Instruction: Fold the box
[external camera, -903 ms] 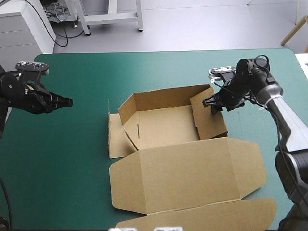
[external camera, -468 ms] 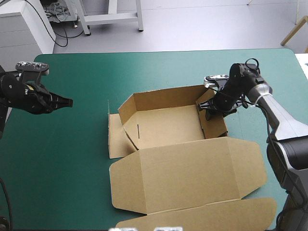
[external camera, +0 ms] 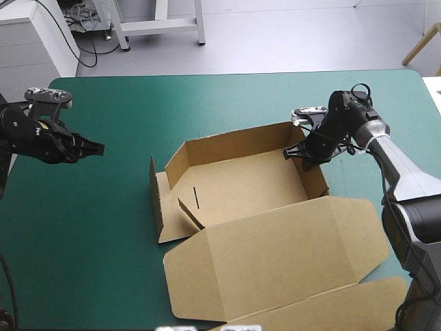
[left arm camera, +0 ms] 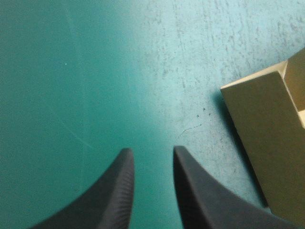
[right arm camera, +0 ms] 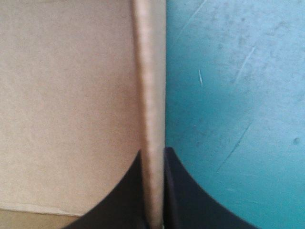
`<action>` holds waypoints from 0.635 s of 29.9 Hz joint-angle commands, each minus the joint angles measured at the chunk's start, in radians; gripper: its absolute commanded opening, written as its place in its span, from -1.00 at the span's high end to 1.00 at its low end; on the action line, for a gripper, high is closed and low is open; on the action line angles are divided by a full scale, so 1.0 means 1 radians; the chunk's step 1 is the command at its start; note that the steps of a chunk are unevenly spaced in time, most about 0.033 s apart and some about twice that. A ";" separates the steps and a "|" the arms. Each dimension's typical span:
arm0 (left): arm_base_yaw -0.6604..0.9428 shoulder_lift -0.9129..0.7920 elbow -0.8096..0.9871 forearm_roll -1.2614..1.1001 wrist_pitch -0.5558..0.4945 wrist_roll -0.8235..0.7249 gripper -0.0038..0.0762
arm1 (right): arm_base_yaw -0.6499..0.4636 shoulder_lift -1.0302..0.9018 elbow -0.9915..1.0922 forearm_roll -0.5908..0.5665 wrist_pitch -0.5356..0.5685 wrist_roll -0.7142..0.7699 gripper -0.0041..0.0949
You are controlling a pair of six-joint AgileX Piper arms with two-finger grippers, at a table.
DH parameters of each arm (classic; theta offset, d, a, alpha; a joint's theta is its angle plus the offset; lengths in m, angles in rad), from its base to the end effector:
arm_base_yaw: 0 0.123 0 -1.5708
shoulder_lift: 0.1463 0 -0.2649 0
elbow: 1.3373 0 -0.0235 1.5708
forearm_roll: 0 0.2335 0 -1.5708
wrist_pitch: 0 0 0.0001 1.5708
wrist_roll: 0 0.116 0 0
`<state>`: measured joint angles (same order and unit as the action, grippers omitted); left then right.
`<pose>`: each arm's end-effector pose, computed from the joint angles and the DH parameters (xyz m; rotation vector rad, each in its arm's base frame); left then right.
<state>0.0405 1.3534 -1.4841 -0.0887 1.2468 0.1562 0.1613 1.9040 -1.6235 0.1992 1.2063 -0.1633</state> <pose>0.2639 0.0009 0.3616 0.1436 2.5895 -0.0480 0.3676 0.0816 0.2240 -0.3971 2.9306 0.2848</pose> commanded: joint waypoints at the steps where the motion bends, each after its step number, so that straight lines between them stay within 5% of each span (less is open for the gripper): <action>1: 0.001 -0.015 -0.033 -0.013 -0.002 -0.005 -0.19 | -0.005 -0.048 -0.023 0.025 -0.004 -0.001 0.96; 4: 0.001 0.002 -0.033 -0.013 -0.002 -0.002 -0.70 | -0.007 -0.062 -0.023 0.025 -0.004 -0.001 0.96; 6: 0.001 0.015 -0.033 -0.013 0.006 -0.002 -0.82 | -0.013 -0.077 -0.025 0.031 -0.004 -0.001 0.96; 19: 0.001 0.077 -0.033 -0.196 -0.024 -0.017 -0.82 | -0.229 -0.240 -0.025 0.303 -0.003 -0.089 0.96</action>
<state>0.0405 1.4469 -1.4841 -0.1947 1.2480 0.1490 -0.0352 1.7537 -1.6235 0.3836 1.2053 -0.2100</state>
